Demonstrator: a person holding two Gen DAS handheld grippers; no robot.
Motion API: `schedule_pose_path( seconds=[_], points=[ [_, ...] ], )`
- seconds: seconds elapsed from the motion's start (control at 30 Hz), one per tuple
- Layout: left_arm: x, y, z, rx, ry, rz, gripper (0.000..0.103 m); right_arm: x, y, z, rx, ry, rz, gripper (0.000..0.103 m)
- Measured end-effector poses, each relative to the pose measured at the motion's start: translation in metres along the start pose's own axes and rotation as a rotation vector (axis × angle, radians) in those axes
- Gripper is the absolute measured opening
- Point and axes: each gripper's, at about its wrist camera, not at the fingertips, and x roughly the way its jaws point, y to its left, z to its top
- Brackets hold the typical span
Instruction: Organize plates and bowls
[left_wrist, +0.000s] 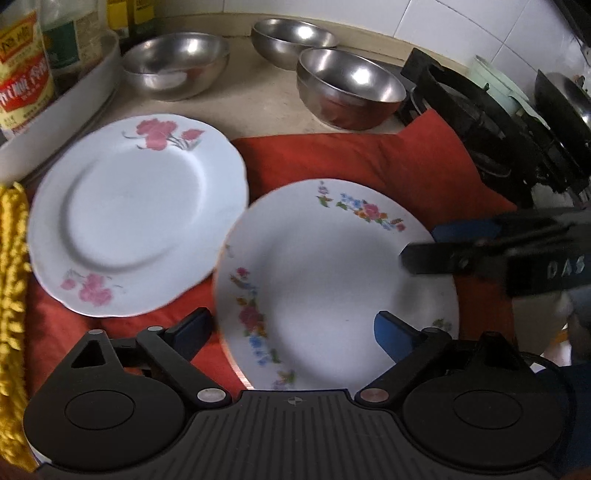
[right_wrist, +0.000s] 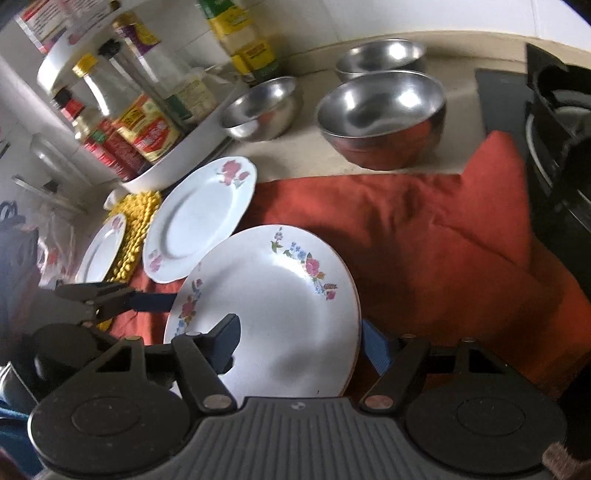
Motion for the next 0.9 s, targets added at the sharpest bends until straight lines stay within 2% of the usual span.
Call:
schedule_pose_path(
  seconds=[0.13, 0.2, 0.37, 0.43, 0.63, 0.9],
  points=[
    [-0.011, 0.014, -0.005, -0.017, -0.019, 0.034, 0.098, -0.007, 0.013, 0.007, -0.038, -0.056, -0.057, 0.068],
    [-0.02, 0.021, -0.006, -0.016, -0.041, 0.084, 0.098, -0.007, 0.02, 0.013, -0.06, -0.079, -0.067, 0.068],
    [-0.032, 0.043, -0.004, -0.051, -0.104, 0.263, 0.099, 0.008, 0.043, 0.035, -0.121, -0.115, -0.053, 0.068],
    [-0.034, 0.052, -0.004, -0.073, -0.119, 0.297, 0.099, 0.02, 0.053, 0.047, -0.148, -0.116, -0.051, 0.068],
    [-0.028, 0.069, 0.002, -0.113, -0.127, 0.33, 0.1, 0.057, 0.076, 0.079, -0.233, -0.115, -0.043, 0.068],
    [-0.013, 0.086, 0.012, -0.154, -0.097, 0.316, 0.1, 0.091, 0.076, 0.099, -0.224, -0.052, -0.029, 0.068]
  ],
)
